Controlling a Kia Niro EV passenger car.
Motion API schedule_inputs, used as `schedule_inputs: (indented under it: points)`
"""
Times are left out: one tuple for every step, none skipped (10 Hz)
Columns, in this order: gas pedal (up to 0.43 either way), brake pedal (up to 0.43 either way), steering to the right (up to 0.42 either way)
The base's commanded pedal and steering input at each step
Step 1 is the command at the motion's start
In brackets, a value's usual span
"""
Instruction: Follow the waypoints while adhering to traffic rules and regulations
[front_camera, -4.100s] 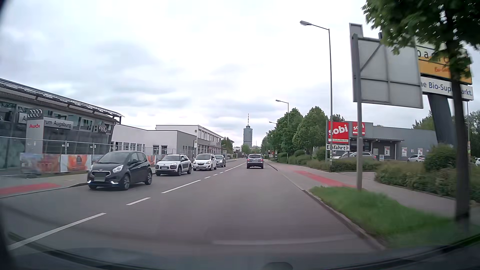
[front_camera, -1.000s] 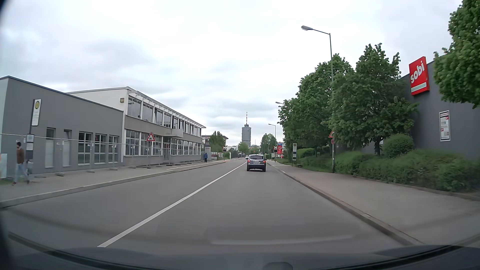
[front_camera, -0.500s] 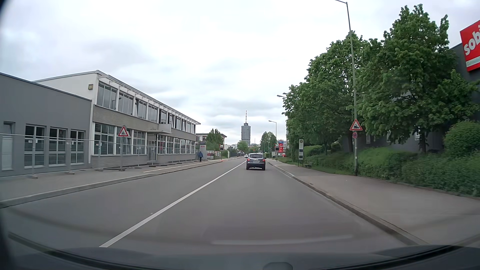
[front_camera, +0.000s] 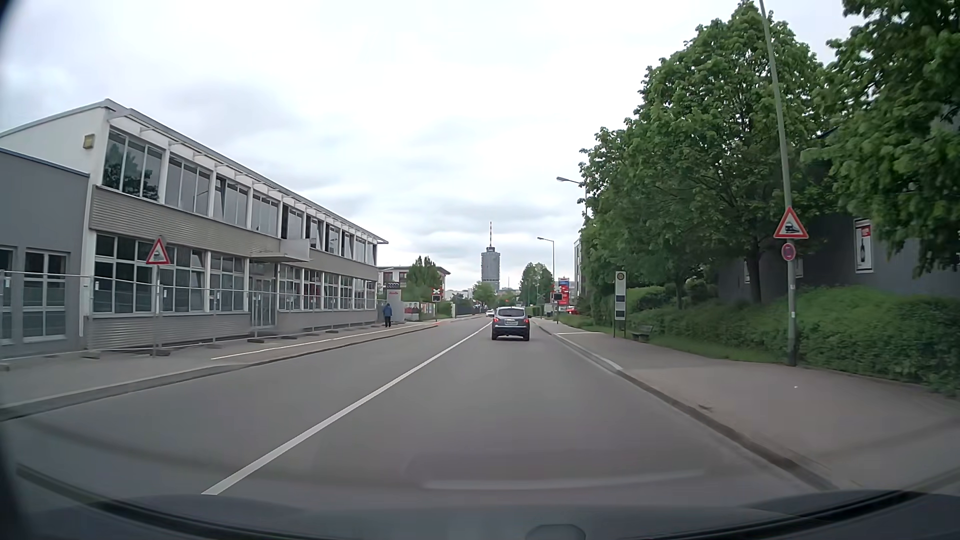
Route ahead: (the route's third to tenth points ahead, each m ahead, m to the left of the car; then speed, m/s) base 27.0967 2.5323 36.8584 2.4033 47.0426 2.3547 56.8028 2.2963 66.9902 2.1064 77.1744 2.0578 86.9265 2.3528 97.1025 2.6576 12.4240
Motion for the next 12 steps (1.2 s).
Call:
schedule_inputs:
  points:
    - [0.15, 0.0, 0.002]
    - [0.15, 0.0, 0.002]
    - [0.15, 0.0, 0.002]
    - [0.15, 0.0, 0.002]
    - [0.15, 0.0, 0.001]
    - [0.15, 0.0, 0.001]
    - [0.15, 0.0, 0.001]
    - [0.15, 0.0, 0.001]
    - [0.15, 0.0, 0.001]
    - [0.15, 0.0, 0.001]
    - [0.157, 0.0, 0.001]
    - [0.169, 0.0, 0.001]
